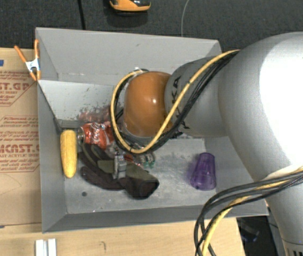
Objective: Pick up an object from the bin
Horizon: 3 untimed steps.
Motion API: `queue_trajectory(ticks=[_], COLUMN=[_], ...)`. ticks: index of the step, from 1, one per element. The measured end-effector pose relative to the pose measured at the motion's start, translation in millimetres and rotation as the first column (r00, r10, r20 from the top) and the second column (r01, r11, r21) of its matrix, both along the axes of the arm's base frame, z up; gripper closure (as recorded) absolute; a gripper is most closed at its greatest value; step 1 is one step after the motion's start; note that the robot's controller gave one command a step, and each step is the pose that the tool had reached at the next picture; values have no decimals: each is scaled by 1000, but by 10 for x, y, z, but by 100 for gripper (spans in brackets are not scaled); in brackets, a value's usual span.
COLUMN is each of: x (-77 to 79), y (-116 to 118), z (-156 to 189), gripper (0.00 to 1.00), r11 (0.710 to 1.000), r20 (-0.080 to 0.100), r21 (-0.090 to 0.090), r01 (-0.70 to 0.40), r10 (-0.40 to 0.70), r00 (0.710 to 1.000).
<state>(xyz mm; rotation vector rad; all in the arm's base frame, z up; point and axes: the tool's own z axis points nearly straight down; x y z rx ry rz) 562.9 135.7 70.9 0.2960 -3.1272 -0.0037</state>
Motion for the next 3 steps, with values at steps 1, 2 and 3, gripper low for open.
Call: queue_trajectory(ticks=[1, 2, 3], x=[194, 193, 27], y=[131, 133, -29], z=[1014, 1014, 1526], gripper=[100, 100, 100], r11=[1000, 1000, 1000], r20=[3, 3, -5], r21=[-1, -1, -3], r01=[6, 6, -1], r10=[-6, -6, 1], r00=[1000, 1000, 1000])
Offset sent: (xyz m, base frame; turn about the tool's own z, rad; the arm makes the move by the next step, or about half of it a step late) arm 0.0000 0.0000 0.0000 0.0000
